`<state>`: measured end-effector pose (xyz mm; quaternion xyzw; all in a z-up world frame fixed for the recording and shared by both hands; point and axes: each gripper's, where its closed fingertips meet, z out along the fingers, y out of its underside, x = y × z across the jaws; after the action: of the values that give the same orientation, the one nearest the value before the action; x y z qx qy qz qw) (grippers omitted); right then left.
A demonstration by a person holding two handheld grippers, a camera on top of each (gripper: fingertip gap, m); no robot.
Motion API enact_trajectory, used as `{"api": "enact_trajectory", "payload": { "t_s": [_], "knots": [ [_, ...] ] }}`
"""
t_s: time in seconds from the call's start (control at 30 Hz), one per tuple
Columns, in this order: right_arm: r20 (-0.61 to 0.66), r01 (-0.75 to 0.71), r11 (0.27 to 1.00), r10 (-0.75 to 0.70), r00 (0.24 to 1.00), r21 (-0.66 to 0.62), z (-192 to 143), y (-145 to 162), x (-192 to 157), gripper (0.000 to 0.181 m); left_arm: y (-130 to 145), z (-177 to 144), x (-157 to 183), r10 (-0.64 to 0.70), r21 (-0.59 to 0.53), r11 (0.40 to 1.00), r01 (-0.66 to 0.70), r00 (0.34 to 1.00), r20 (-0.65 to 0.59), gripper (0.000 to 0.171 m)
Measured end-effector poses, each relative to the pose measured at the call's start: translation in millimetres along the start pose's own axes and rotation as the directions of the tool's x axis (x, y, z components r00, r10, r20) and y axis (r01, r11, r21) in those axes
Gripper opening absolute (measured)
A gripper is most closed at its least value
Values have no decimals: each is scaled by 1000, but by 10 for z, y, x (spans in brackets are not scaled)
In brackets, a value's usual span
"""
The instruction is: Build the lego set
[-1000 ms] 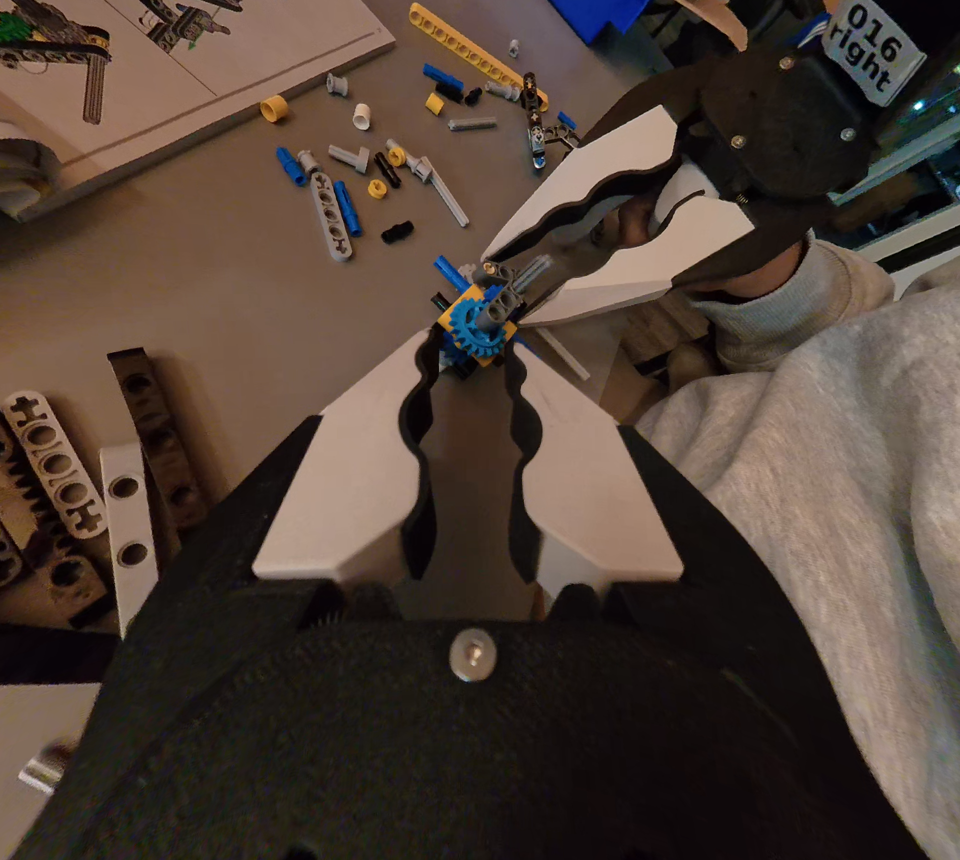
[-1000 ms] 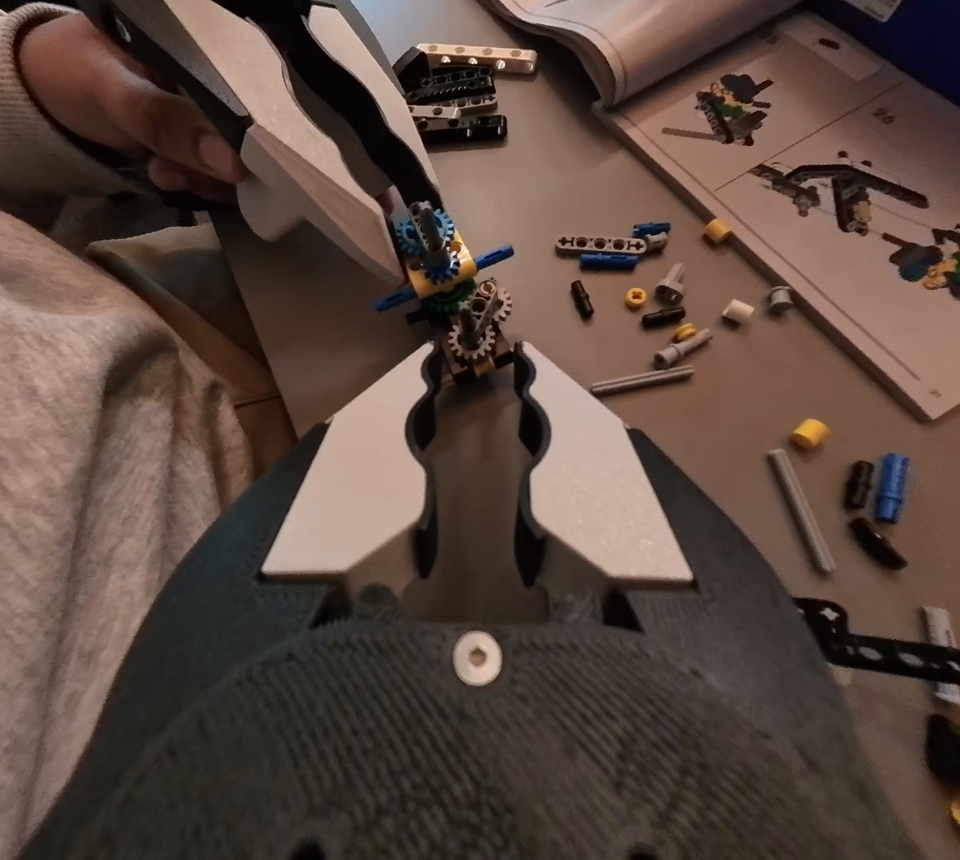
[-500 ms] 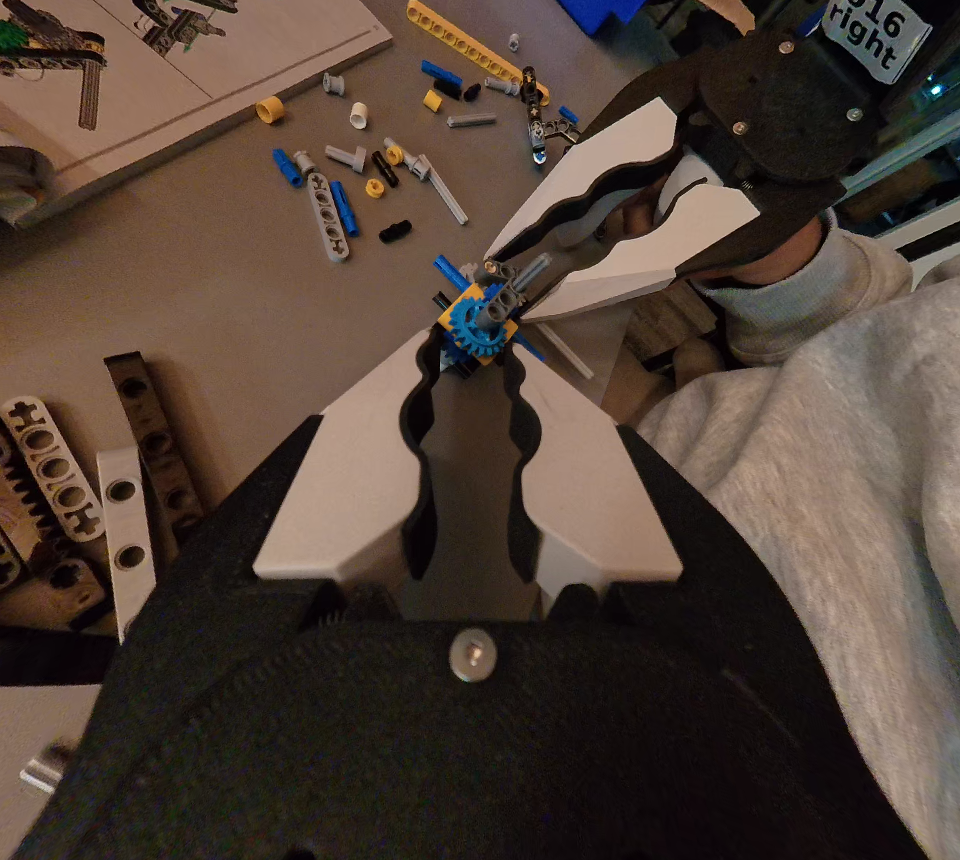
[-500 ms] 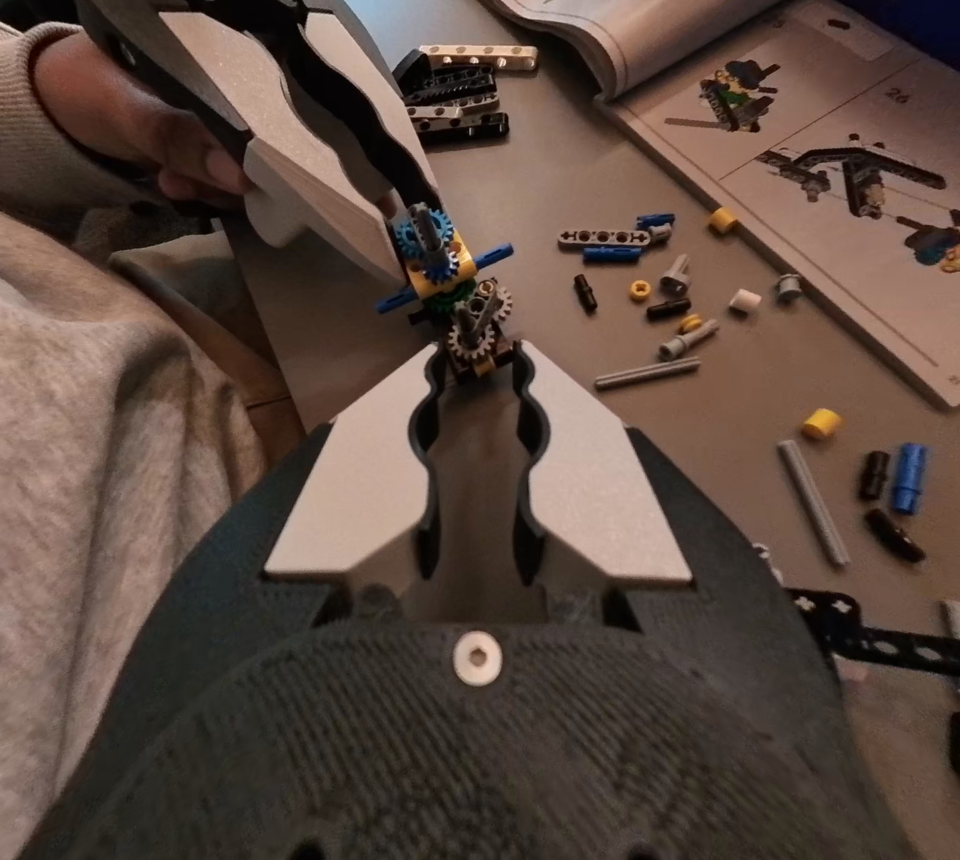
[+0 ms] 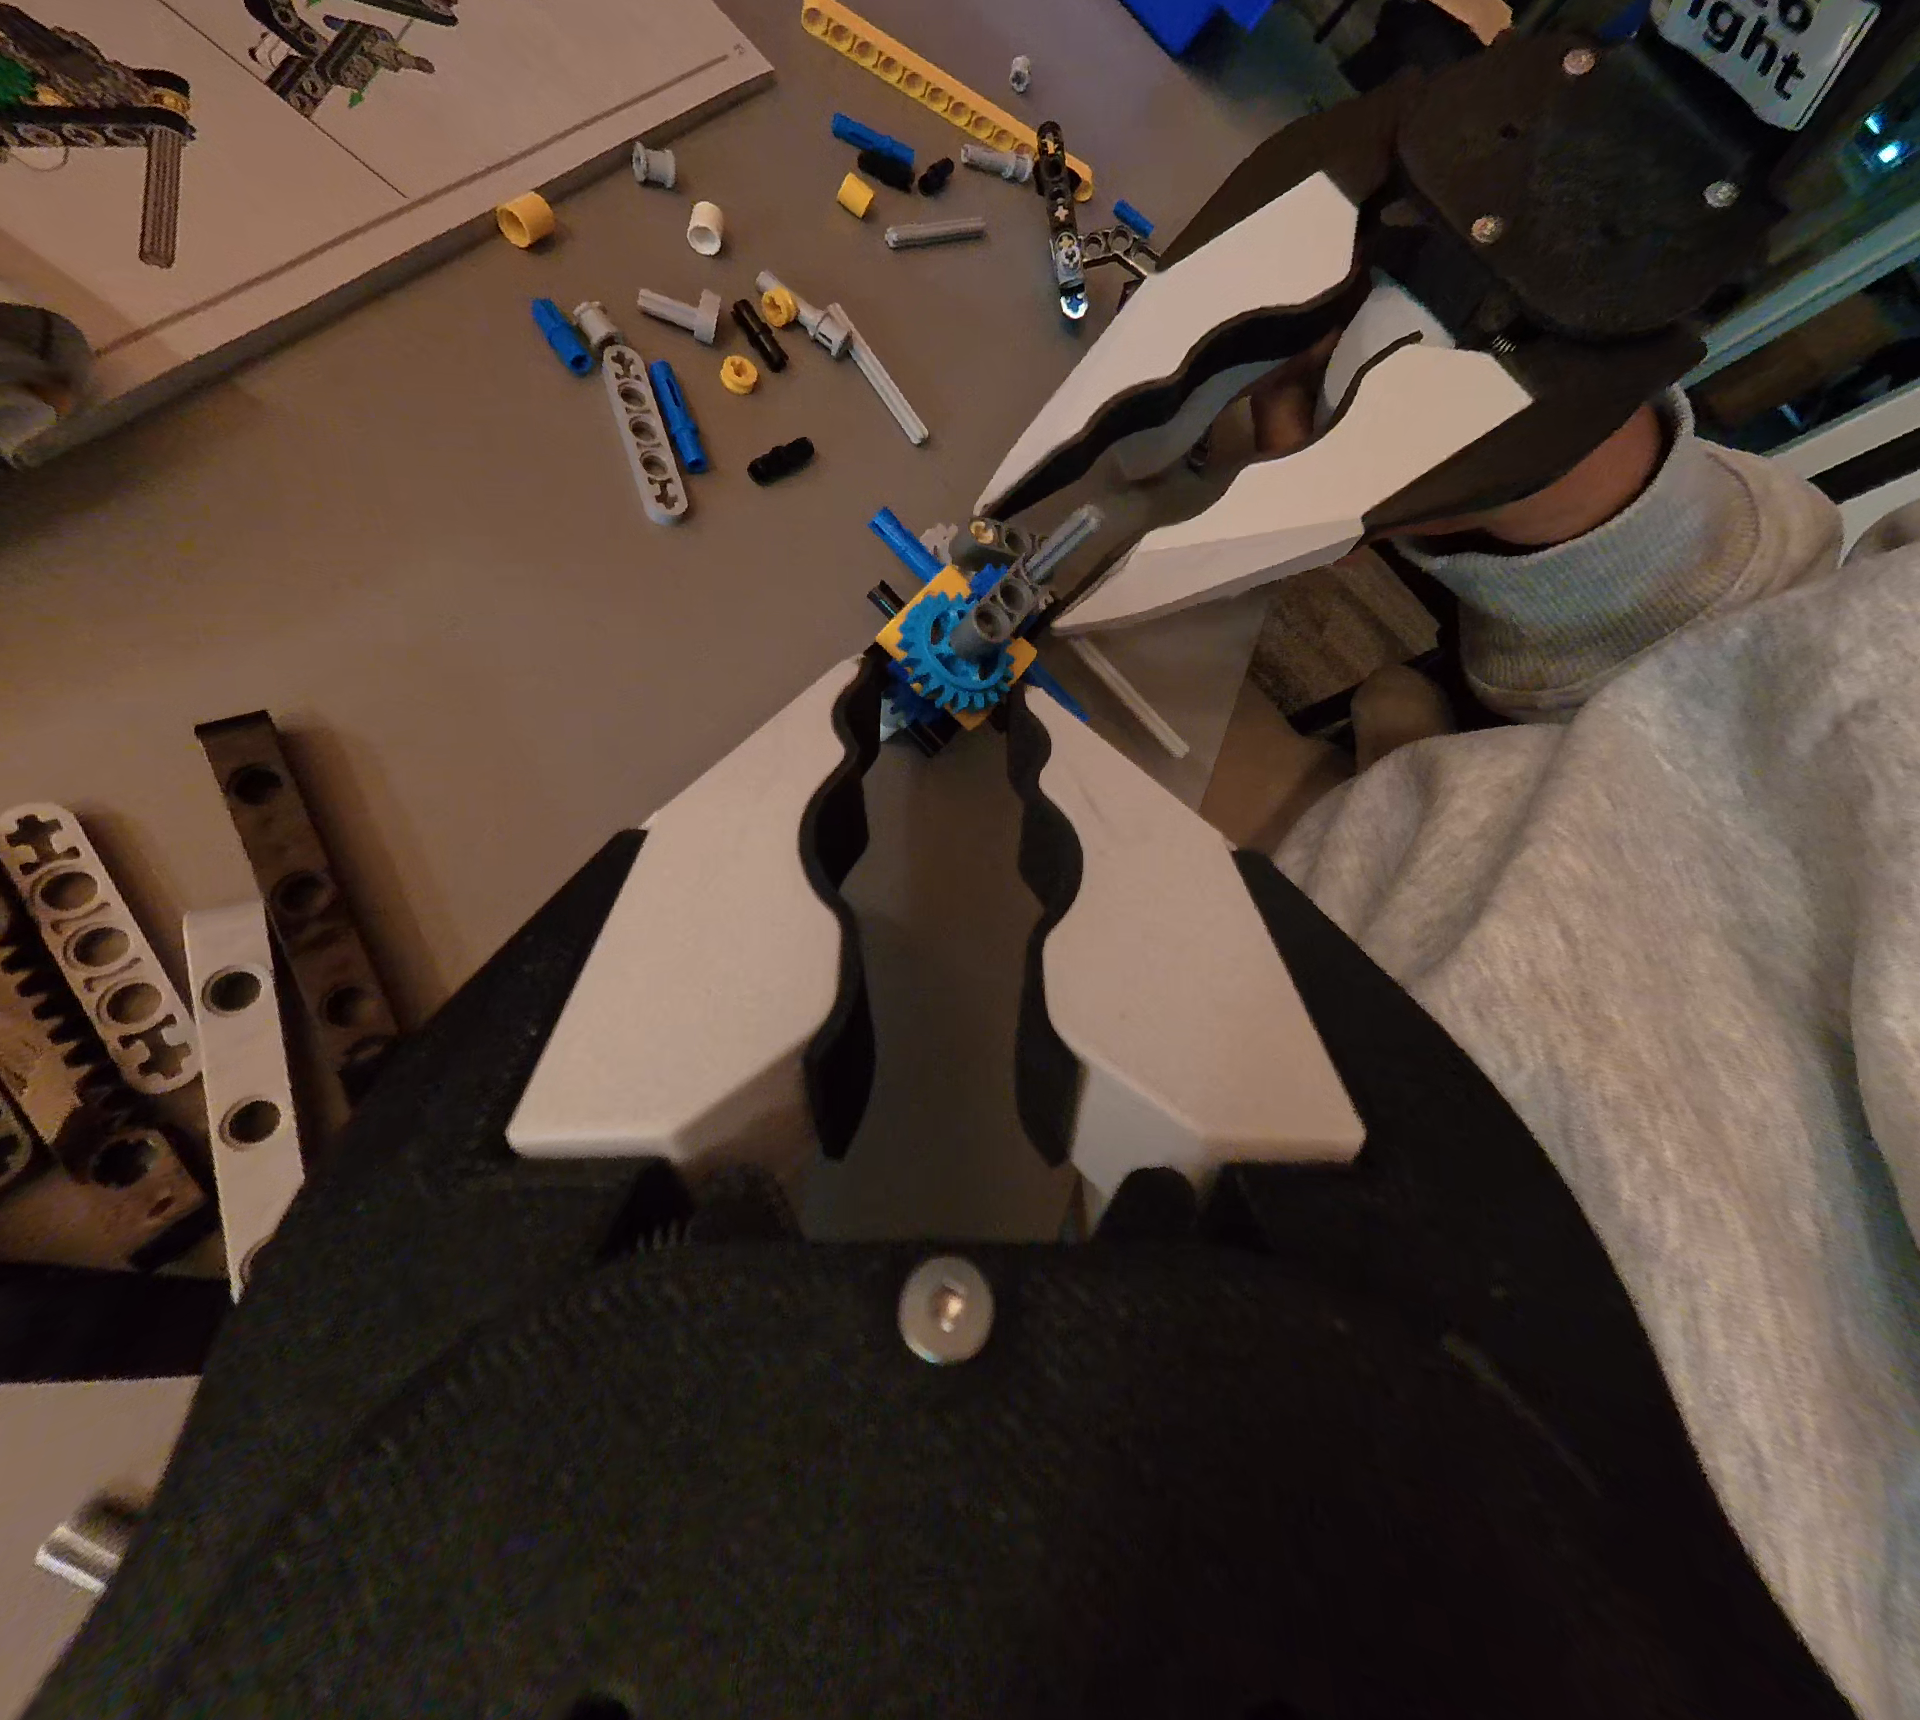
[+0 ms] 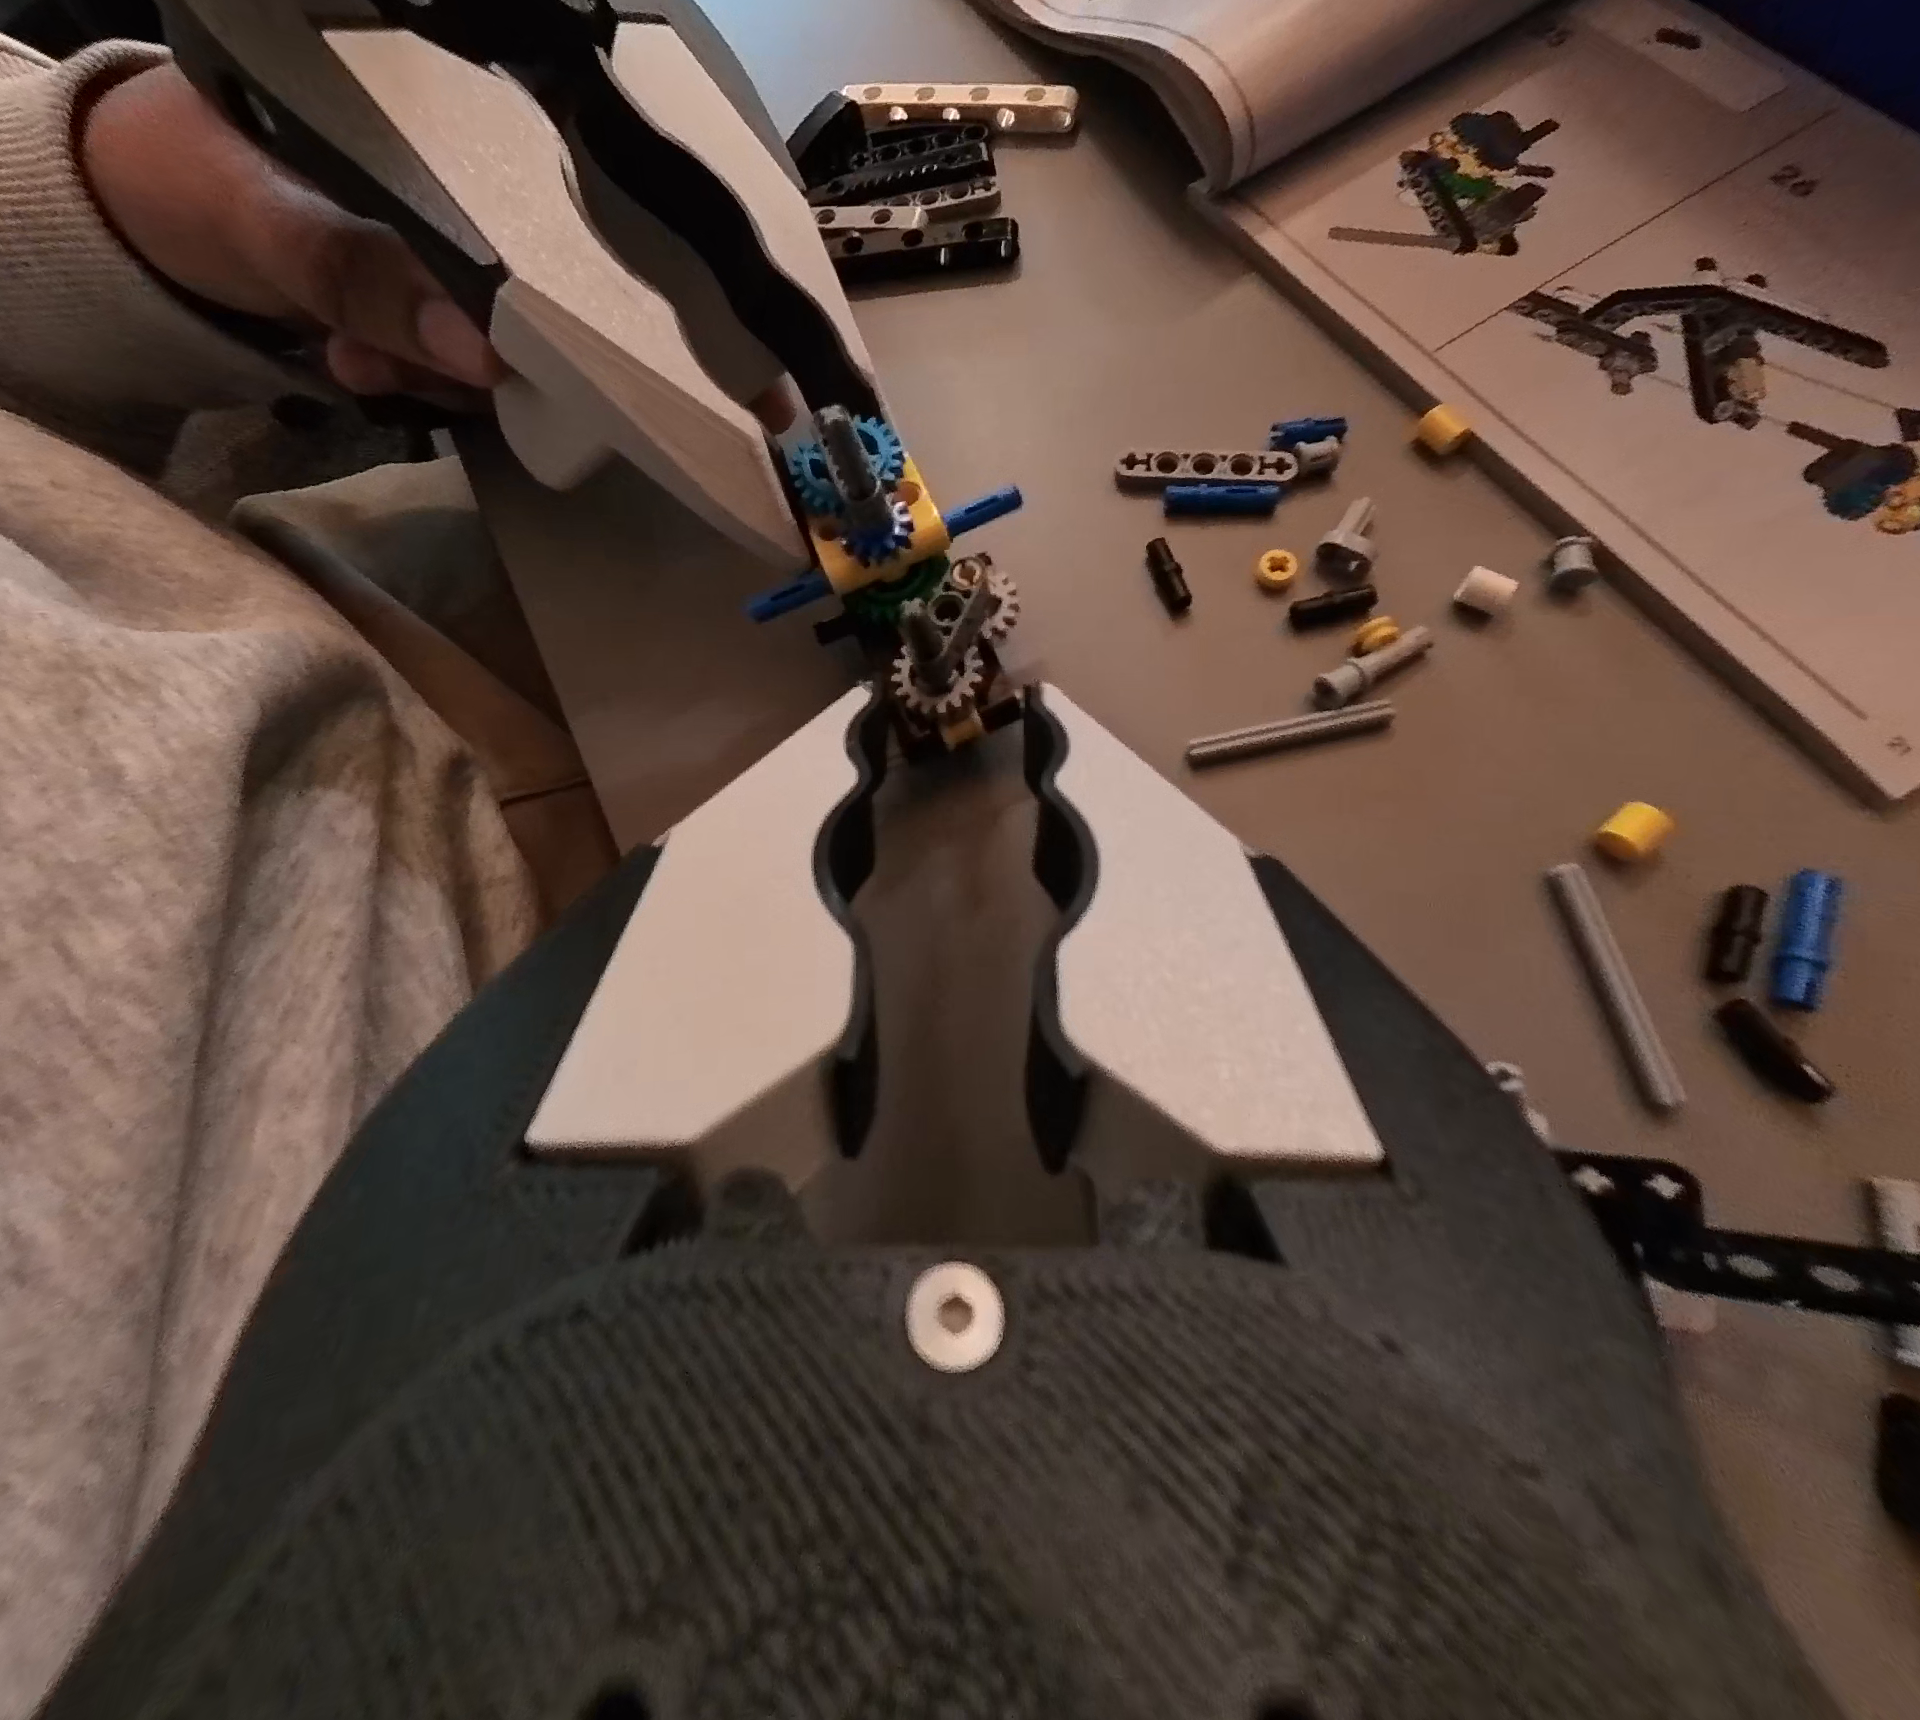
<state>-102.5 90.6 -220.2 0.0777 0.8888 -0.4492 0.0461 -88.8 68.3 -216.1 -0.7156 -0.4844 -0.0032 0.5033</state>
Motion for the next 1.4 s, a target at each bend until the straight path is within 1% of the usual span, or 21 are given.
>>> {"api": "enact_trajectory", "payload": {
  "t_s": [0.2,0.37,0.47,0.63,0.87,1.1,1.23,1.33,1.4],
  "knots": [
    [0,2,1000,-2,1000,-5,-18,8,7,30,-1,-1,0,-3,0,1000,3,1000,-2,22],
    [5,15,1000,-15,1000,-23,-20,30,-9,31,0,0,-2,5,-1,1000,-5,1000,7,23],
    [9,12,1000,-12,1000,-25,-11,40,-16,30,7,5,7,1,-4,1000,-1,1000,1,26],
    [-22,25,999,-26,999,-43,4,72,22,26,20,9,32,5,-7,1000,-5,1000,-6,27],
    [-58,33,998,-36,998,-48,-8,79,74,25,66,26,72,39,-31,999,-39,999,-3,28],
    [-61,36,998,-39,997,-49,-8,83,74,27,85,31,81,53,-39,998,-52,999,3,28],
    [-51,28,999,-30,998,-25,-32,46,66,32,72,14,79,38,-27,999,-39,999,-7,31],
    [-35,13,1000,-13,999,20,-86,-27,63,37,74,-11,97,65,-25,998,-66,998,-11,40],
    [-28,11,997,-9,1000,70,-164,-107,78,39,73,-35,75,100,-25,995,-99,995,19,46]
  ]
}}
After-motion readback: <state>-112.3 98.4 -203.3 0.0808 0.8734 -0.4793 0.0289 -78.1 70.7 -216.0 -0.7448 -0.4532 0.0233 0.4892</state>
